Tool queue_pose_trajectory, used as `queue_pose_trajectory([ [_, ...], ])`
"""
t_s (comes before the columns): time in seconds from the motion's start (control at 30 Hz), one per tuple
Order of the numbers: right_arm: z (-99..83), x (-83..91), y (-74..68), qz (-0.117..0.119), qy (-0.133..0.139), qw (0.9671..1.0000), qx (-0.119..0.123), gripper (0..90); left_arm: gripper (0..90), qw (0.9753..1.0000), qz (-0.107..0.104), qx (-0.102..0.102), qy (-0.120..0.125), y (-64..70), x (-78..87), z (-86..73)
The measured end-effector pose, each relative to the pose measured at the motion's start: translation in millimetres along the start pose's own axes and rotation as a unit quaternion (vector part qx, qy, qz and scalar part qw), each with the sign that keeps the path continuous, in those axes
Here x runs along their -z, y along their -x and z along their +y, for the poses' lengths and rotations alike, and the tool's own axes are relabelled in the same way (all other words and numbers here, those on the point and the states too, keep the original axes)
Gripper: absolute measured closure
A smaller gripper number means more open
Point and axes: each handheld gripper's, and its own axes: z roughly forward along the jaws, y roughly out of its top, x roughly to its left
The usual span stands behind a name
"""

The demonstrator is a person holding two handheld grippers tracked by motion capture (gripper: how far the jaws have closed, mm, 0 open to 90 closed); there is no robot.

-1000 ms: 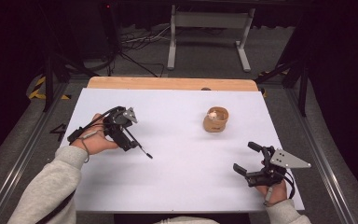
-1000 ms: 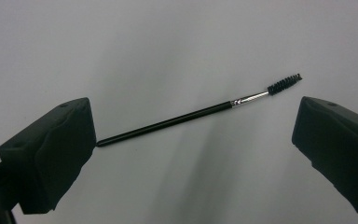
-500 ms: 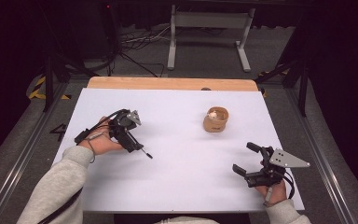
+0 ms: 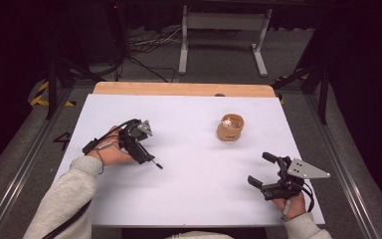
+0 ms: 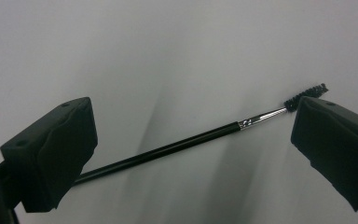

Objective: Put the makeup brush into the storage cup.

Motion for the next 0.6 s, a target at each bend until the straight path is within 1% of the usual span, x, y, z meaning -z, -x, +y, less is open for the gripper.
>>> queue_pose_trajectory([
  [0.1,-0.1,0.1,0.0,0.000,0.000,1.0000,-0.002,0.0,1.7,1.0000,-0.001,-0.002,-0.003,-0.5,-1.3,-0.3],
  [0.17,-0.1,-0.1,0.0,0.001,0.000,1.0000,-0.001,0.0,2.2,1.0000,-0.003,0.001,-0.008,-0.7,-2.1,-0.2],
  [0.23,-0.1,-0.2,0.0,0.003,-0.001,1.0000,-0.002,0.0,2.3,0.9998,-0.014,0.008,-0.015,-1.0,-3.7,-0.3],
  [0.3,0.0,-0.7,-0.6,0.005,-0.003,1.0000,-0.003,0.0,2.5,0.9995,-0.018,0.008,-0.023,-1.3,-6.2,-0.7],
  [0.5,0.3,-1.0,-1.4,0.007,-0.003,1.0000,-0.002,0.1,3.4,0.9993,-0.017,0.004,-0.032,-2.3,-9.8,-0.2],
  [0.53,0.3,-0.9,-1.2,0.007,-0.003,1.0000,-0.003,0.0,4.0,0.9989,-0.017,0.010,-0.043,-1.7,-10.9,0.5],
  [0.57,0.3,-0.9,-1.2,0.007,-0.003,1.0000,-0.003,0.0,4.3,0.9989,-0.017,0.010,-0.043,-1.7,-10.9,0.5],
  [0.6,0.3,-1.0,-1.3,0.007,-0.003,1.0000,-0.003,0.0,4.3,0.9984,-0.020,0.012,-0.051,-1.7,-12.2,0.7],
])
